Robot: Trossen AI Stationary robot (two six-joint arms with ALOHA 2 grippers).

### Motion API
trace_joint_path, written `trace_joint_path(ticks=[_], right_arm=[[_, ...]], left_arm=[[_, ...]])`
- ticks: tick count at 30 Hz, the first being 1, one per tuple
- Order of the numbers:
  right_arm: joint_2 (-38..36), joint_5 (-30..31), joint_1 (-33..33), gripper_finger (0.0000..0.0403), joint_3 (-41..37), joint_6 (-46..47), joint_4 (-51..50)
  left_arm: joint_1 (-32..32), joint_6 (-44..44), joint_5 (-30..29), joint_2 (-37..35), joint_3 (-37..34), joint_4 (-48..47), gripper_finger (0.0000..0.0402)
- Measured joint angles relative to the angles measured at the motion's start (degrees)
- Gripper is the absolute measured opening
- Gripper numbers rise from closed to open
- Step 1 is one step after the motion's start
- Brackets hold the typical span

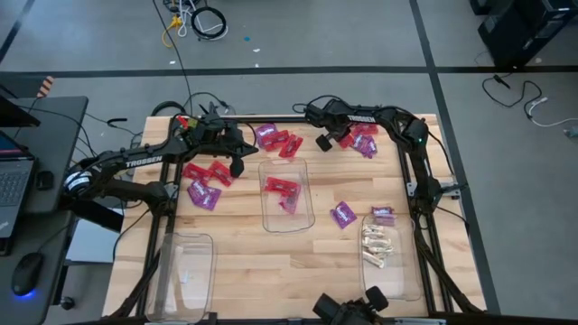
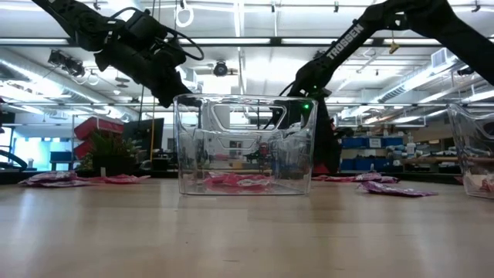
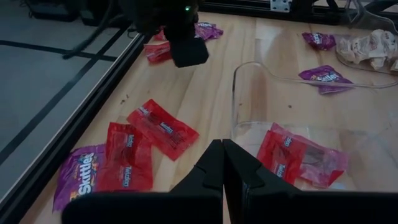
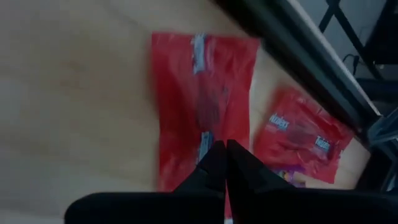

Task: Sort candy
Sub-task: Put the red candy pack into the middle transparent bin

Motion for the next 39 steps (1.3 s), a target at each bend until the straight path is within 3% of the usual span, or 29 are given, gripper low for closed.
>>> trace_joint_path(ticks=[4,10,14,19,27,34,39], right_arm=[[0.0,-3.1,0.0,0.0000,2.6,-2.3,-3.6],[0.0,-3.5,0.0,0.0000,9.9,4.1,-5.1],[0.0,-9.3,-0.9,0.0000,11.1,7.7,2.1],[0.0,-10.0,-0.9,0.0001,9.9,11.5,14.4],[0.0,2.6,0.5,0.0002,9.9,14.7,26.6],[0.0,6.2,0.7,0.0001,9.7,22.1,12.7],[0.0,9.0,1.4,0.0001,5.7,25.7,10.4]], left_arm=[[0.0,-0.2,0.0,0.0,0.0,0.0,0.0000],[0.0,-0.8,-0.3,0.0,0.0,0.0,0.0000],[0.0,-0.9,-1.4,0.0,0.0,0.0,0.0000],[0.0,-0.9,-2.7,0.0,0.0,0.0,0.0000],[0.0,-0.3,-2.7,0.0,0.0,-0.6,0.0000],[0.0,0.5,-2.7,0.0,0.0,-1.4,0.0000],[0.0,0.6,-2.6,0.0,0.0,-1.6,0.0000]])
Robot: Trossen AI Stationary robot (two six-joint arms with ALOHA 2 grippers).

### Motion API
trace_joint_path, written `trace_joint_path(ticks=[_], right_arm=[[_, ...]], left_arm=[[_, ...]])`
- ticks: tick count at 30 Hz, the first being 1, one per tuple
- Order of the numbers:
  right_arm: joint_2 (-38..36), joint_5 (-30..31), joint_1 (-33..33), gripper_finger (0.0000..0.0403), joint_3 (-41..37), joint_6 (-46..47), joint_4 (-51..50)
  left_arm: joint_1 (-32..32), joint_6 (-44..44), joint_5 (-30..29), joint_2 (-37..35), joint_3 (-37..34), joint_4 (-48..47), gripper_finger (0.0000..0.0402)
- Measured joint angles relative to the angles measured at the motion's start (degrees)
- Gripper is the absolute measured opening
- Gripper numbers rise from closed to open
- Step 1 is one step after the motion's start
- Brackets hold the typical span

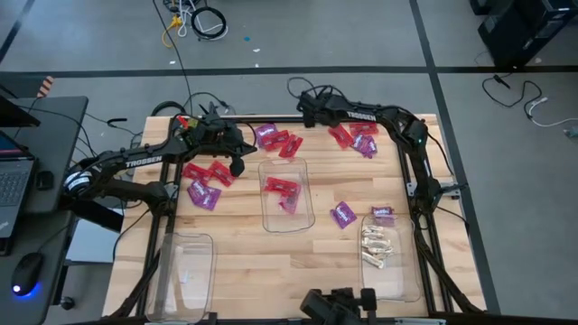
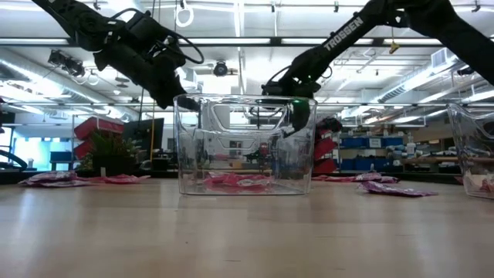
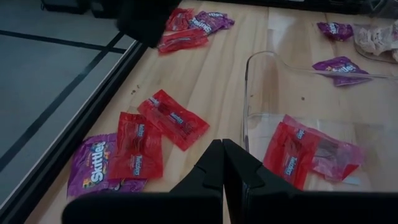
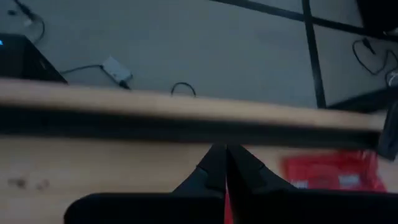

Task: Sort candy
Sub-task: Put the red candy pack into the middle transparent bin

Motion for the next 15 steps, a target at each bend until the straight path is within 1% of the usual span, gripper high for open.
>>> trace_joint_path(ticks=[4,7,11,15], right_arm=[[0.1,-1.4,0.3,0.0001,-5.6,3.1,0.2],[0.1,-1.6,-0.1,0.0001,-8.0,4.3,0.6],[0.1,-1.5,0.2,0.0000,-8.0,3.4,0.3],[0.1,-3.0,0.6,0.0000,-7.4,-0.1,0.2]], left_arm=[[0.0,0.0,0.0,0.0,0.0,-0.5,0.0000],[0.0,0.0,0.0,0.0,0.0,-0.5,0.0000],[0.0,0.1,0.0,0.0,0.8,-1.4,0.0000],[0.0,0.1,0.1,0.0,1.5,-1.9,0.0000]])
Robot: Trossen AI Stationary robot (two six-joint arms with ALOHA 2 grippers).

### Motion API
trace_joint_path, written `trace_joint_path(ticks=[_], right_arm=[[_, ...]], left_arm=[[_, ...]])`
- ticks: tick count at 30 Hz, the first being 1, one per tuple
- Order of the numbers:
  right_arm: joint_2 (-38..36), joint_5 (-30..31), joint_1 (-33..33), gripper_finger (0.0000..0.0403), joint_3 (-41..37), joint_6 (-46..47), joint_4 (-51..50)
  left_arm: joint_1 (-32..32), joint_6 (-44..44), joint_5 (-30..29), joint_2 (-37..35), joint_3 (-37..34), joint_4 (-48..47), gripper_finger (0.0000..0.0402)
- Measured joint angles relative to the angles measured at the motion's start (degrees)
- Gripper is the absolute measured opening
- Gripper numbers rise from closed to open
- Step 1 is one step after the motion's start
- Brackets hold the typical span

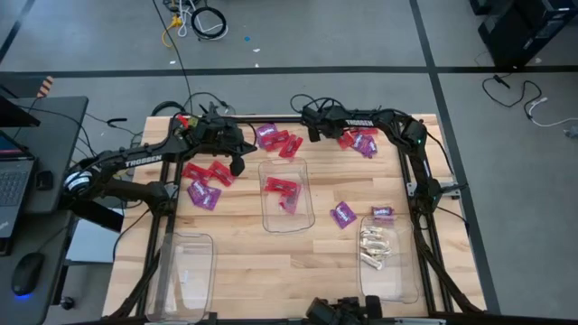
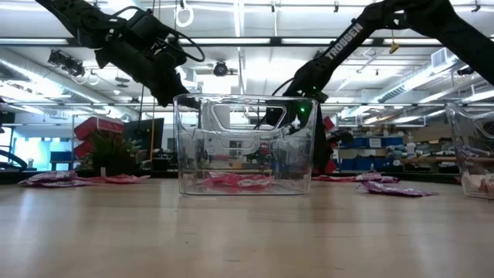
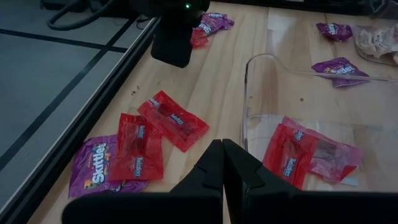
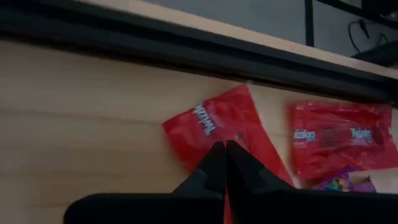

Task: Sort candy
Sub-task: Put the red candy pack into the middle transparent bin

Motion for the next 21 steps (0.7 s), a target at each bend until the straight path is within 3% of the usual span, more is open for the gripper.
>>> trace_joint_path(ticks=[21], right_arm=[[0.0,-6.4,-3.9,0.0000,2.4,-15.2,-2.4]], left_arm=[[0.0,0.0,-0.2,0.0,0.1,-0.4,0.0000]])
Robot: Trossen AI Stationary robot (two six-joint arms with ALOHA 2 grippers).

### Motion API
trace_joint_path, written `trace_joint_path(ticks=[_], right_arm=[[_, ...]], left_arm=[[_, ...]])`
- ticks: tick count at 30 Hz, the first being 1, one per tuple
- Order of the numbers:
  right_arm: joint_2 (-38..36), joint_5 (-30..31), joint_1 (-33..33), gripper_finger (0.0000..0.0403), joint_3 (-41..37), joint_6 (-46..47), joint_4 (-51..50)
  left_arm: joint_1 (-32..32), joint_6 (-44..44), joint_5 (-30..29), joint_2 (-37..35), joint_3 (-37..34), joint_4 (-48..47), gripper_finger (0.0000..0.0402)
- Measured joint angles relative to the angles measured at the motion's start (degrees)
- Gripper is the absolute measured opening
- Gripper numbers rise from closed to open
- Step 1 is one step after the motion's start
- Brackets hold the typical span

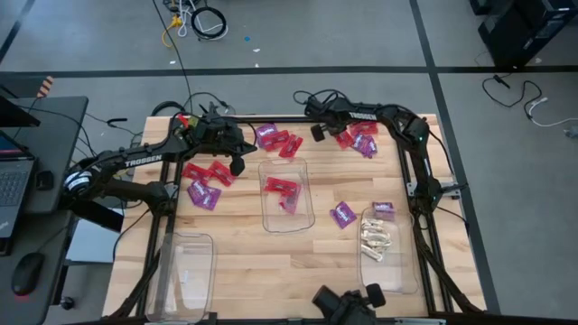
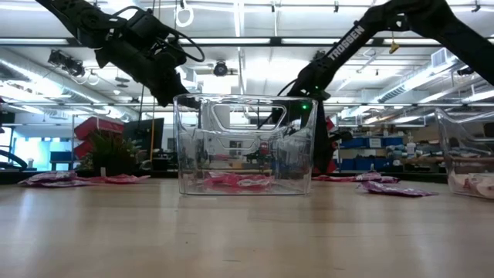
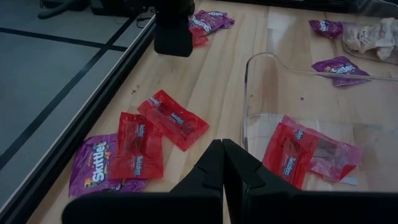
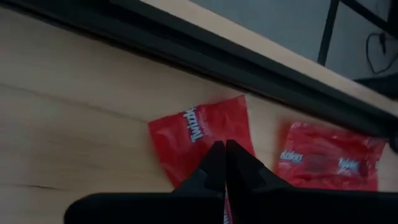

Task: Sort candy
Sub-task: Put the red candy pack into the middle transparent bin

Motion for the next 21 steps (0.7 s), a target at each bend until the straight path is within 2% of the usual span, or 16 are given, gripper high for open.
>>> trace_joint_path(ticks=[7,10,13,17,21], right_arm=[[-0.2,-2.9,-0.5,0.0000,0.4,-12.9,-0.5],[-1.7,-6.2,0.0,0.0000,1.8,-14.5,-1.1],[-4.7,-9.0,1.1,0.0000,3.9,-6.9,-0.3],[-4.9,-7.5,2.9,0.0001,7.3,6.4,1.0],[-2.1,-9.7,3.9,0.0005,7.4,7.2,15.5]], left_arm=[[0.0,0.0,0.0,0.0,0.0,-0.6,0.0000],[0.0,0.0,0.0,0.0,0.0,-1.0,0.0000],[0.0,-0.3,-0.7,0.0,0.0,-1.1,0.0000],[0.0,-0.4,-2.9,0.0,0.0,-1.1,0.0000],[0.4,-0.4,-3.0,0.0,0.0,-1.2,0.0000]])
